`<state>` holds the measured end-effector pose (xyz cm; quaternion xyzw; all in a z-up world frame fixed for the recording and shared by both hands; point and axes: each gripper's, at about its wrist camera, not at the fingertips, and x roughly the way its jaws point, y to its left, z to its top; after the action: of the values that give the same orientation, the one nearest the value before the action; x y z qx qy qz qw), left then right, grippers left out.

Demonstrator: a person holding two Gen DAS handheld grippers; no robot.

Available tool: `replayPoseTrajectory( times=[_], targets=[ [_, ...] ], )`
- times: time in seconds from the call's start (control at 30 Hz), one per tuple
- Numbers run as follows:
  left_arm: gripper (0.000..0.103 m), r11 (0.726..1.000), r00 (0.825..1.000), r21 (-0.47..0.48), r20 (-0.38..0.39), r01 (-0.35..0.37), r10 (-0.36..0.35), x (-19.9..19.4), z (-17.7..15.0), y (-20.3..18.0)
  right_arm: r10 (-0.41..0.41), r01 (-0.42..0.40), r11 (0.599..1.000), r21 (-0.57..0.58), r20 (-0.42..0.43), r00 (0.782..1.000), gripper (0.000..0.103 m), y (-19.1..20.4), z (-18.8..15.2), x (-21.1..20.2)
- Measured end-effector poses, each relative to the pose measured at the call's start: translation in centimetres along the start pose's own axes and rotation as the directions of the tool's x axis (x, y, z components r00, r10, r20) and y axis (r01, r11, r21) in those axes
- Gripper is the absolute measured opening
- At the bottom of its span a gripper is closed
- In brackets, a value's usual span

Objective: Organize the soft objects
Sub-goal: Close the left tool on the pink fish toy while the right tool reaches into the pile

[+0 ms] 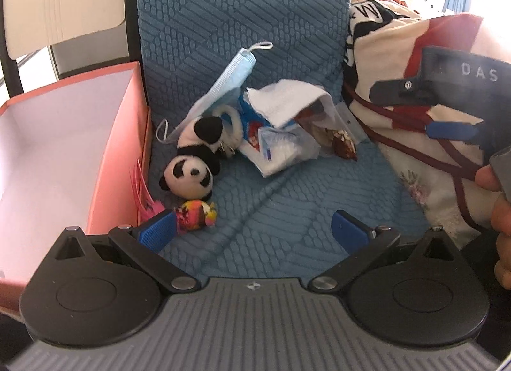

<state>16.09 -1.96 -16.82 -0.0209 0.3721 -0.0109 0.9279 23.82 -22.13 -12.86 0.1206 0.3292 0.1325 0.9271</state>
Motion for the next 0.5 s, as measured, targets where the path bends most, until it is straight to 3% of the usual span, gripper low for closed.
replayPoseTrajectory(
  times=[0.5],
  targets=[
    [0.100, 0.993, 0.994, 0.087, 0.087, -0.079, 0.072, 2.6, -0.1, 0.4, 0.047, -0.043, 0.998, 0.046, -0.102, 0.994, 0.075, -1.4, 0.6, 4.7]
  ],
)
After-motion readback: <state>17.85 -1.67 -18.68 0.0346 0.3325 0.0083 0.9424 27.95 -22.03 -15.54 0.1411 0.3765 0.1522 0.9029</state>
